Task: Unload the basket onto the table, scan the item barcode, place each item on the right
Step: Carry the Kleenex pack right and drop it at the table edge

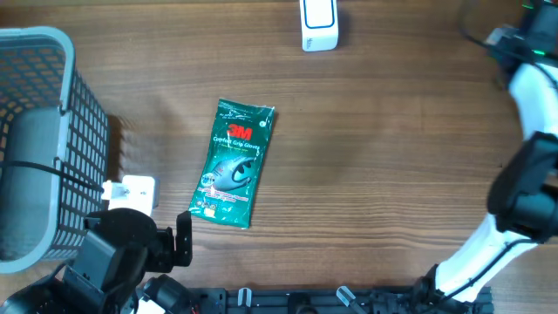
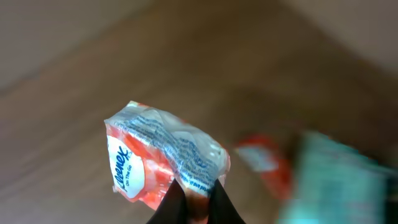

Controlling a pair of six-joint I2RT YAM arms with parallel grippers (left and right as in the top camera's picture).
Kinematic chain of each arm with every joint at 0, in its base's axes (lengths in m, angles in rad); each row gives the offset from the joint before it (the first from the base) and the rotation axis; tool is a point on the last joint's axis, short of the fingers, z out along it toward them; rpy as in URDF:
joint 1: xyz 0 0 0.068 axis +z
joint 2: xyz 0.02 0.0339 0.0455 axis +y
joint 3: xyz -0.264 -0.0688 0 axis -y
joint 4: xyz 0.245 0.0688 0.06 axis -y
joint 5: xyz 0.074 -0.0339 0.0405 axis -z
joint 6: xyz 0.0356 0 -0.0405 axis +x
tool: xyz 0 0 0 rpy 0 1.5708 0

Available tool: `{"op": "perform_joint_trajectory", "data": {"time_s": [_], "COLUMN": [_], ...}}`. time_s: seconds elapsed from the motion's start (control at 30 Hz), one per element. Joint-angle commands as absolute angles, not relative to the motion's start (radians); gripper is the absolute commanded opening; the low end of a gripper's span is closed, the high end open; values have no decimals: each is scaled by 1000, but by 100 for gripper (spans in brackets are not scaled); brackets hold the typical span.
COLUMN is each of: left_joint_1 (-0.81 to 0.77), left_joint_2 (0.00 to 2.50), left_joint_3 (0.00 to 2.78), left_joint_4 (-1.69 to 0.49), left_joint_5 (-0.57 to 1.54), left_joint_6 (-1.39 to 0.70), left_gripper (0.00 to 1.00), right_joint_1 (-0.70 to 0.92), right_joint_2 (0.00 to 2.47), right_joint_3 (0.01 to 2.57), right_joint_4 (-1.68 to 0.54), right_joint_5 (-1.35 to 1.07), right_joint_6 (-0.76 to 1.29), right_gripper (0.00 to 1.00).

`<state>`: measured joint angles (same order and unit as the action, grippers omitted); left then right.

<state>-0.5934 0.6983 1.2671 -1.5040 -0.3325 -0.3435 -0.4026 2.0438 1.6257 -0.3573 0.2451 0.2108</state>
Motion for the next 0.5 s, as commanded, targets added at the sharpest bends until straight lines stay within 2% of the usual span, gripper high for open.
{"op": "perform_joint_trajectory", "data": {"time_s": [0.0,0.17,0.3,0.33,0.37,0.4,0.43,0.47], "left_joint_1": [-590,-590,-590,-590,-590,-590,-590,-590], "left_joint_2": [693,693,693,693,693,693,693,693], "left_joint_3": [1270,1270,1270,1270,1270,1270,1270,1270], "left_joint_4": [-1502,-1502,-1502,-1501,-1502,-1502,-1501,-1502], "left_joint_5": [-341,-341,-341,-341,-341,-341,-341,-341], "left_joint_6": [-353,-352,-353,-352,-352,-353,-353,-353], "left_gripper": [100,100,100,100,100,100,100,100], "right_joint_1": [-511,-622,-633,-632,-632,-632,-632,-632], "right_joint_2": [2039,2039,2039,2039,2039,2039,2039,2038], "right_joint_3": [1624,1608,1563,1555,1553,1553,1553,1553], "right_joint_4": [-389,-427,-434,-437,-444,-447,-445,-442], "right_joint_5": [268,150,118,117,113,102,72,17], "right_joint_6": [225,240,244,247,247,248,262,297], "right_gripper": [4,4,5,13,31,55,84,98]}}
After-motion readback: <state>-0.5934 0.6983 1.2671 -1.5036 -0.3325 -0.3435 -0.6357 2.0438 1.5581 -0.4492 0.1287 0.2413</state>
